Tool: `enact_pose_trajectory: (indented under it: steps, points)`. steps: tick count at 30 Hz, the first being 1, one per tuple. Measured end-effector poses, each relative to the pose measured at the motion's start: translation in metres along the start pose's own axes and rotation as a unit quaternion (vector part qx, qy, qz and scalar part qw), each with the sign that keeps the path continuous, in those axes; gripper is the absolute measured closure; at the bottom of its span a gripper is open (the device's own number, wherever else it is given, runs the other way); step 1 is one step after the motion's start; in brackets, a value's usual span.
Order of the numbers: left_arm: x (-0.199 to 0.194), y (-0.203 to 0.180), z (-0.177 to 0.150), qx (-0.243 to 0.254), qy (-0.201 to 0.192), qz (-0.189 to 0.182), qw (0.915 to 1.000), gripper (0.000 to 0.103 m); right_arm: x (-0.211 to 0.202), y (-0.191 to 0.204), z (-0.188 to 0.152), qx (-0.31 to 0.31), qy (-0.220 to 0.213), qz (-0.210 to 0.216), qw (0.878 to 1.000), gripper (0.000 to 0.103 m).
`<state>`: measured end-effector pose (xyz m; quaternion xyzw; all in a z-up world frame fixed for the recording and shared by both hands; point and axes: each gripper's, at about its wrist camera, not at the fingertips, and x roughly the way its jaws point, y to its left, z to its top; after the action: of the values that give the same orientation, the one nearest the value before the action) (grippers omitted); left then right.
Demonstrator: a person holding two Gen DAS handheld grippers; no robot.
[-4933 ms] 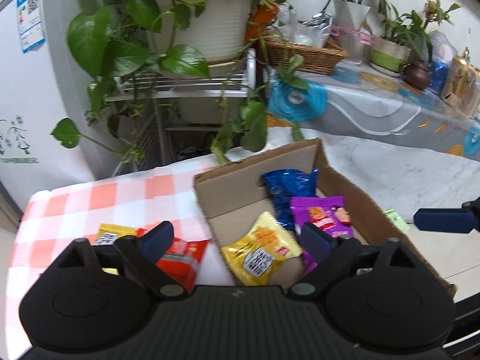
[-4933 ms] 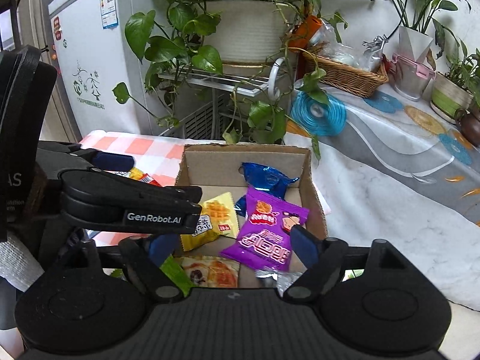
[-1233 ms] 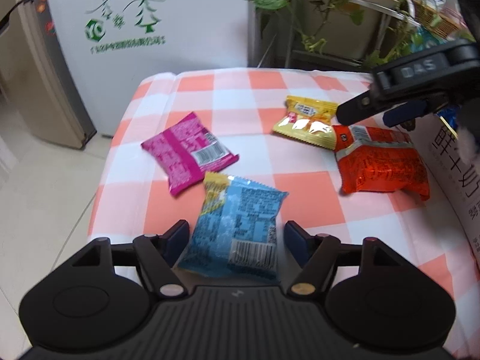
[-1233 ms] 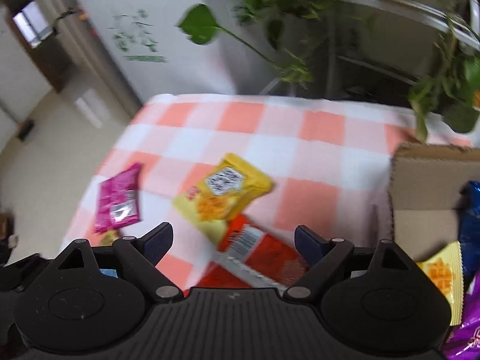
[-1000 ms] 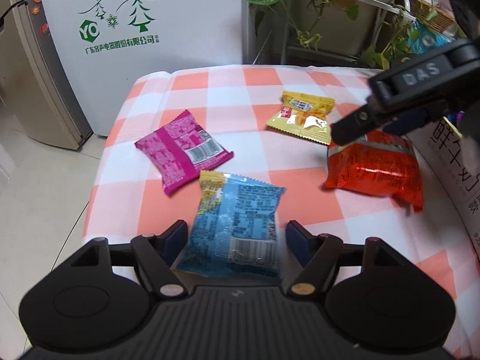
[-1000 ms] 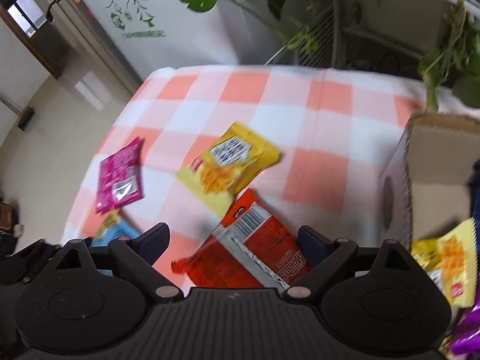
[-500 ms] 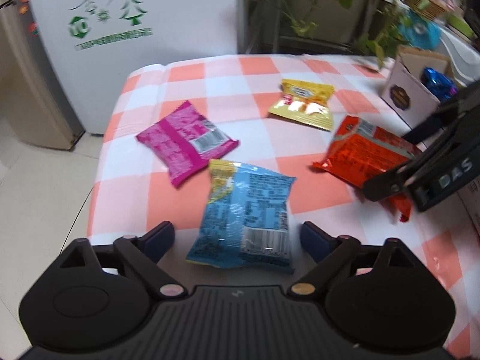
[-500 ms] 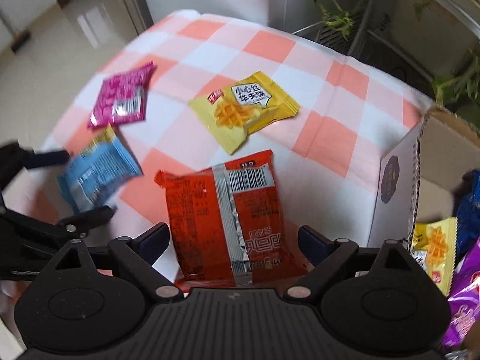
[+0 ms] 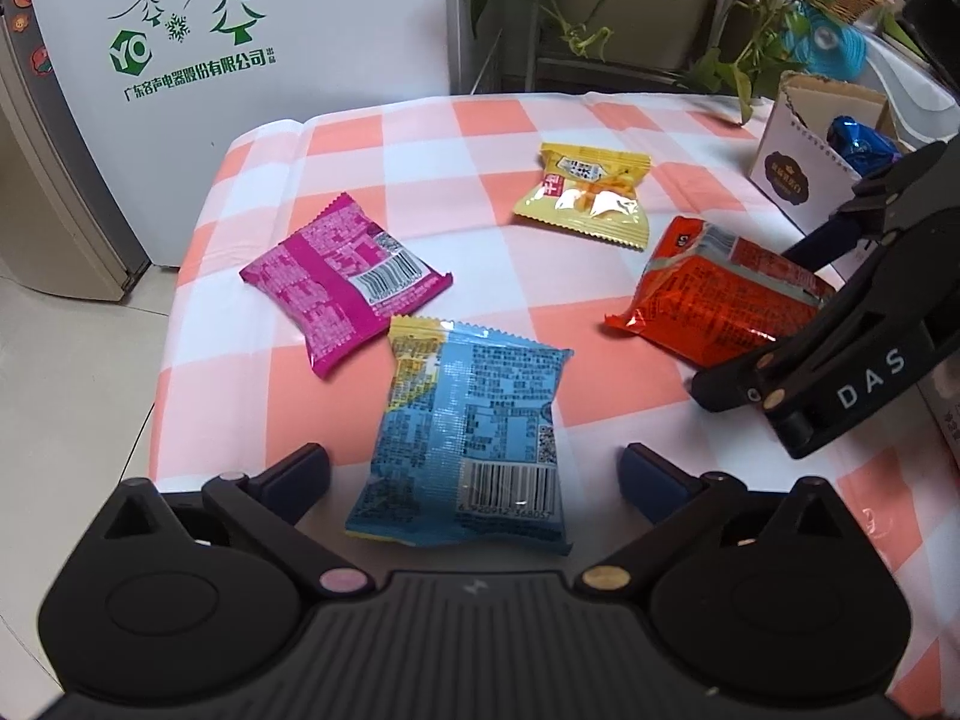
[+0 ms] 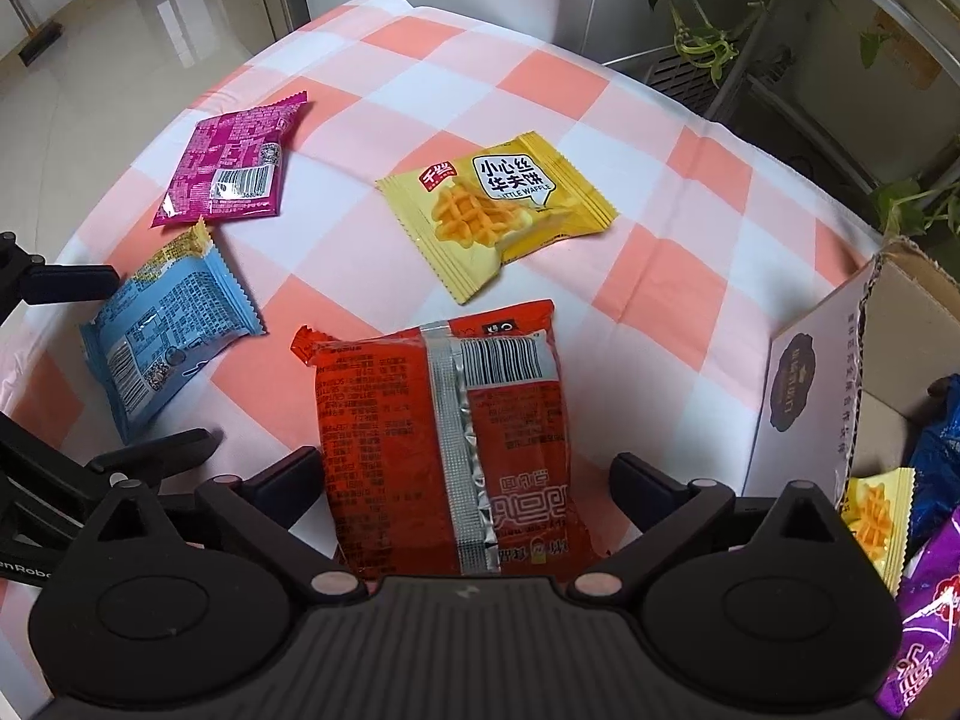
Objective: Organize snacks
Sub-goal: 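Grasp the blue packet with the left gripper while the right gripper grasps the red bag, then carry the blue packet and red bag to the box and release both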
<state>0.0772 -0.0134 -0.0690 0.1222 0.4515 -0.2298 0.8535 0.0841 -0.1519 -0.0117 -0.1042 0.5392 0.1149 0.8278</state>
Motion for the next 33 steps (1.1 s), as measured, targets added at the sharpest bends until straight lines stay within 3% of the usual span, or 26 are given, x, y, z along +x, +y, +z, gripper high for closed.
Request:
enact_pose_trajectory:
  steps: [10, 17, 20, 25, 28, 33]
  points:
    - [0.000, 0.000, 0.001, -0.003, 0.001, 0.000, 1.0000, 0.000, 0.000, -0.001, 0.000, -0.006, -0.007, 0.005, 1.000, 0.000]
    - [-0.001, -0.004, 0.004, 0.003, 0.000, 0.002, 1.0000, 0.003, -0.007, 0.000, -0.001, -0.013, -0.021, 0.010, 1.000, 0.012]
    - [-0.004, -0.006, 0.006, 0.004, -0.007, -0.008, 0.9999, 0.016, -0.010, 0.001, -0.002, -0.015, -0.031, 0.013, 0.999, 0.020]
    - [-0.008, -0.008, 0.010, 0.000, -0.018, -0.014, 0.9997, 0.048, -0.015, 0.003, -0.004, -0.017, -0.044, 0.009, 0.999, 0.028]
    - [-0.009, -0.004, 0.011, -0.011, -0.021, -0.009, 0.9997, 0.053, -0.017, 0.003, -0.005, -0.021, -0.050, 0.005, 0.999, 0.028]
    - [-0.013, 0.000, 0.013, -0.023, -0.027, -0.007, 0.9993, 0.054, -0.025, 0.001, -0.005, -0.022, -0.063, 0.009, 0.998, 0.028]
